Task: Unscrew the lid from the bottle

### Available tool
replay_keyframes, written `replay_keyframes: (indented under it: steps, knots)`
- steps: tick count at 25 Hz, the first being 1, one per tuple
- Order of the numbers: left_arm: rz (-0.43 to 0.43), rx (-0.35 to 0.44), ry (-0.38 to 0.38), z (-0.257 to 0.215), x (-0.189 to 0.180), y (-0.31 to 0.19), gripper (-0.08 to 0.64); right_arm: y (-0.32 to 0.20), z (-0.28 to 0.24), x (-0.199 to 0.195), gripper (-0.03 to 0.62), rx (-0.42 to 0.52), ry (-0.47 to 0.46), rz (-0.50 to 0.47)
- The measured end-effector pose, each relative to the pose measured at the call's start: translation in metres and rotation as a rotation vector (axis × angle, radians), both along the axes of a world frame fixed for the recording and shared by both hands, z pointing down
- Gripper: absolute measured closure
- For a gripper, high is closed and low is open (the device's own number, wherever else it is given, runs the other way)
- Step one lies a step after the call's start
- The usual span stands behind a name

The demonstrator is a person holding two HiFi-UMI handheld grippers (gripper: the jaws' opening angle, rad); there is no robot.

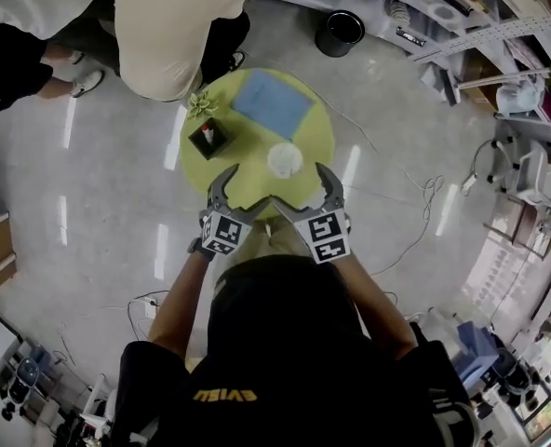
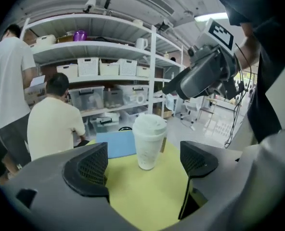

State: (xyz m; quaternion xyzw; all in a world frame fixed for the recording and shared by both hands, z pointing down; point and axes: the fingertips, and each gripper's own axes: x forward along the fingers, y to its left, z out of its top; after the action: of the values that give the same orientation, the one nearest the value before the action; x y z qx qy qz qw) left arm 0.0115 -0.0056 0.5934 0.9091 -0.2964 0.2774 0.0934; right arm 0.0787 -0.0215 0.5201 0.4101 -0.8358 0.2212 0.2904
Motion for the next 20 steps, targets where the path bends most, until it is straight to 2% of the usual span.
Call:
replay_keyframes:
  steps: [6,9,12,16,20]
  knots:
    - [0.032,-0.034,-0.001,0.053,0.017,-0.024,0.101,-0.029,0.043,-0.012,0.095,-0.069,0.063,-0.043]
    - [0.056,-0.040,0.026,0.067,0.024,-0.037,0.101,-0.039,0.063,-0.018,0.126,-0.116,0.119,-0.065]
    - [0.125,-0.046,0.061,0.074,0.037,-0.041,0.101,-0.042,0.076,-0.021,0.160,-0.157,0.185,-0.084]
    - [0.232,-0.040,0.059,0.090,0.057,-0.042,0.101,-0.044,0.089,-0.019,0.201,-0.188,0.267,-0.093]
    - [0.280,-0.028,0.100,0.093,0.069,-0.048,0.114,-0.045,0.091,-0.020,0.201,-0.203,0.324,-0.102]
